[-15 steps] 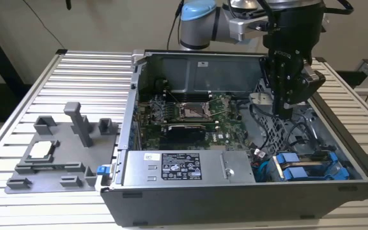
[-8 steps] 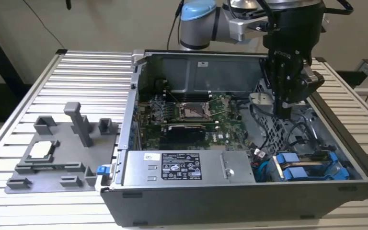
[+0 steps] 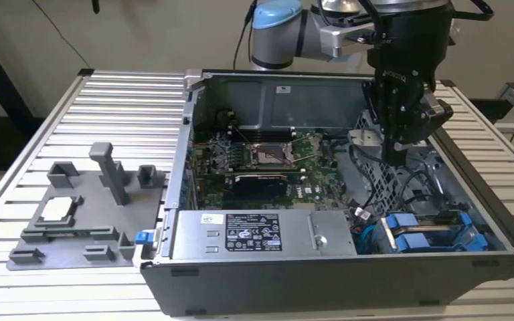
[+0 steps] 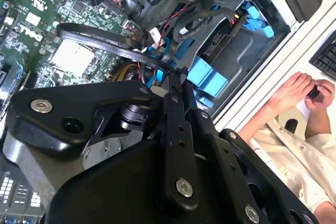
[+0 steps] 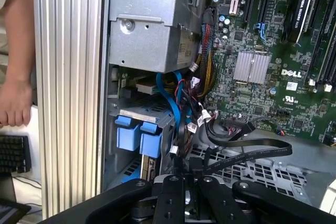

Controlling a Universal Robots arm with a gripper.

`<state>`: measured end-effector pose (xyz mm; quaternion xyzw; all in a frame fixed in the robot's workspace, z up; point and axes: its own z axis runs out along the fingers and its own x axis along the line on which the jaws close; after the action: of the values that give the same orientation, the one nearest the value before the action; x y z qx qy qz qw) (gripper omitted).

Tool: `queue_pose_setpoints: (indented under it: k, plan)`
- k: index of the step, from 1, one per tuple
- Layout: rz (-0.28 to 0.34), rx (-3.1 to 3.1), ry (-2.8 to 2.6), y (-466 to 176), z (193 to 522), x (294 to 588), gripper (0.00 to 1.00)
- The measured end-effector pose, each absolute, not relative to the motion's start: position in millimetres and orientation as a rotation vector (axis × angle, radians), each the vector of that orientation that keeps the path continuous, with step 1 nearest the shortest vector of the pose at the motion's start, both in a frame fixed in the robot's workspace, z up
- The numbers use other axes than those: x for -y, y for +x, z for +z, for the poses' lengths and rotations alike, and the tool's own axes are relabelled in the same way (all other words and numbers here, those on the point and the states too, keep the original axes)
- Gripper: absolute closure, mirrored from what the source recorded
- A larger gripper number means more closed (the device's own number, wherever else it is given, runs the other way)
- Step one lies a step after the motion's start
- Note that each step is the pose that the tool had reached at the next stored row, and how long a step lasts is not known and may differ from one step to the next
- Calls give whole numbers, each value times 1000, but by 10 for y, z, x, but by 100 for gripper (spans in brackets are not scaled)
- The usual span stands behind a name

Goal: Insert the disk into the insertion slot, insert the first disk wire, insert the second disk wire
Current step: 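Insert the second disk wire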

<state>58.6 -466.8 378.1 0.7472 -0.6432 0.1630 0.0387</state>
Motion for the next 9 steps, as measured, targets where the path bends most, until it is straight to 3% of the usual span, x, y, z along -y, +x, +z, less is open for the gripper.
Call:
queue_pose_setpoints:
  k: [9]
  plan:
    - [499,1972,2291,594,3780,4681,84]
